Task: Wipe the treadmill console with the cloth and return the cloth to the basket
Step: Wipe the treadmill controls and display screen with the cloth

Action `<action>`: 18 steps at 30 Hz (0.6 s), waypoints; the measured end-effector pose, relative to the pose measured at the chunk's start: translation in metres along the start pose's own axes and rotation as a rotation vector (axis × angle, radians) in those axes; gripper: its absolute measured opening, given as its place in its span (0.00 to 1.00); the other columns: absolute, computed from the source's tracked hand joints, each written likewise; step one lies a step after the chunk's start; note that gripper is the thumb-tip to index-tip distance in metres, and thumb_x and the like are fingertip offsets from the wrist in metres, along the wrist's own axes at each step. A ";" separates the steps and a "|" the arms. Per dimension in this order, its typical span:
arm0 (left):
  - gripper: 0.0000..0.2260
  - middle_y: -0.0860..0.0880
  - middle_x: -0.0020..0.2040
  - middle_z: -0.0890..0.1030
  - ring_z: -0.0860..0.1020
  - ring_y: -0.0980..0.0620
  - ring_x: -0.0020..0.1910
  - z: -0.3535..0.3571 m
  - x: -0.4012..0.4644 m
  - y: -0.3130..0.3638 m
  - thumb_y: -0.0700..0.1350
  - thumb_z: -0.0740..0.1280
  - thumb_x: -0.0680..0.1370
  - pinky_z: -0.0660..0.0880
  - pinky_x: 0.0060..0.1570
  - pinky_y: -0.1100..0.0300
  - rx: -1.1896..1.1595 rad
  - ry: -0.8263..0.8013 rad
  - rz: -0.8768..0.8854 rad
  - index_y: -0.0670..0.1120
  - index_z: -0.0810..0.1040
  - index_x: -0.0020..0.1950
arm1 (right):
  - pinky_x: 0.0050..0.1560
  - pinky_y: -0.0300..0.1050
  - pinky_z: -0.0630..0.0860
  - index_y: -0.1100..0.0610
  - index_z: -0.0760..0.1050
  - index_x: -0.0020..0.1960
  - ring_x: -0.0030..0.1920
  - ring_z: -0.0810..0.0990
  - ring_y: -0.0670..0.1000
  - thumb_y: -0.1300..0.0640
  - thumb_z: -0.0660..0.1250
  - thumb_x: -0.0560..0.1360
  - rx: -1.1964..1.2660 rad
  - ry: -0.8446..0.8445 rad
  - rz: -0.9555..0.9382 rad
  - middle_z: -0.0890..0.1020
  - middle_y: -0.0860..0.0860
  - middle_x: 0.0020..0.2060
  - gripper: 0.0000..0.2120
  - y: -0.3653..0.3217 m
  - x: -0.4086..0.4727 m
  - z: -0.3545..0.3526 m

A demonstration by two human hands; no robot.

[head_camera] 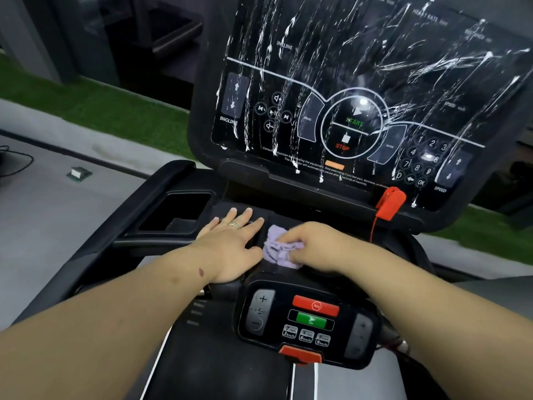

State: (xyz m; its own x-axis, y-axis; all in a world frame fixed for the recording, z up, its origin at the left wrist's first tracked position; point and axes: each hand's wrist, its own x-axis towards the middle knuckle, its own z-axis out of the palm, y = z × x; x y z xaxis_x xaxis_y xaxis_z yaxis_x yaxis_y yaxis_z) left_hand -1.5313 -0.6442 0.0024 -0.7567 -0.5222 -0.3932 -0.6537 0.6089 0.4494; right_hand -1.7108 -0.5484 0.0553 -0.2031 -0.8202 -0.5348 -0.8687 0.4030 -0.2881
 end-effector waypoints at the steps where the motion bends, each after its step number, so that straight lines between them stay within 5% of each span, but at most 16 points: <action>1: 0.31 0.57 0.83 0.39 0.35 0.55 0.81 0.000 0.000 0.000 0.55 0.53 0.82 0.38 0.80 0.50 -0.008 -0.001 0.000 0.62 0.45 0.83 | 0.42 0.40 0.74 0.43 0.82 0.59 0.42 0.79 0.47 0.56 0.69 0.76 0.004 -0.019 0.021 0.83 0.46 0.48 0.14 0.010 -0.009 -0.003; 6: 0.31 0.57 0.83 0.40 0.36 0.55 0.81 -0.001 -0.002 0.002 0.55 0.54 0.82 0.39 0.80 0.51 0.004 0.007 -0.005 0.62 0.46 0.83 | 0.51 0.46 0.79 0.48 0.80 0.54 0.51 0.82 0.56 0.54 0.68 0.74 -0.129 0.242 0.166 0.83 0.50 0.49 0.09 0.011 0.000 0.001; 8: 0.31 0.57 0.83 0.40 0.37 0.55 0.81 -0.002 -0.002 0.003 0.55 0.54 0.82 0.39 0.80 0.51 0.008 0.004 -0.010 0.61 0.46 0.83 | 0.51 0.44 0.76 0.51 0.78 0.57 0.55 0.81 0.57 0.57 0.66 0.77 -0.156 0.182 0.088 0.81 0.50 0.51 0.09 -0.006 0.011 0.007; 12: 0.30 0.57 0.83 0.40 0.37 0.55 0.81 -0.002 -0.001 0.002 0.56 0.54 0.82 0.40 0.80 0.51 0.012 0.004 -0.015 0.62 0.46 0.83 | 0.40 0.44 0.73 0.49 0.80 0.46 0.40 0.79 0.52 0.58 0.67 0.76 0.004 -0.003 -0.016 0.82 0.54 0.41 0.05 0.007 -0.002 0.002; 15: 0.30 0.58 0.83 0.40 0.37 0.55 0.81 -0.001 -0.001 0.002 0.56 0.54 0.82 0.40 0.81 0.50 0.010 -0.001 -0.019 0.63 0.46 0.83 | 0.46 0.46 0.79 0.45 0.79 0.39 0.41 0.84 0.52 0.59 0.66 0.74 0.023 -0.077 0.070 0.85 0.48 0.37 0.10 0.038 -0.036 -0.015; 18: 0.30 0.58 0.83 0.40 0.37 0.55 0.81 -0.001 -0.001 0.003 0.56 0.54 0.82 0.40 0.81 0.51 0.023 -0.002 -0.025 0.63 0.46 0.83 | 0.52 0.51 0.79 0.52 0.80 0.40 0.40 0.84 0.49 0.60 0.66 0.74 0.173 -0.100 0.053 0.83 0.47 0.35 0.06 0.044 -0.058 -0.026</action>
State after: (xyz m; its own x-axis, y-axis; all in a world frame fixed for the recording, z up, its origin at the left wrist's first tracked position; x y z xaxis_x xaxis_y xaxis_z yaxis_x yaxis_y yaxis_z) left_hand -1.5326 -0.6428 0.0052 -0.7404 -0.5361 -0.4055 -0.6718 0.6093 0.4212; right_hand -1.7486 -0.4934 0.0942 -0.1933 -0.7549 -0.6267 -0.7656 0.5155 -0.3848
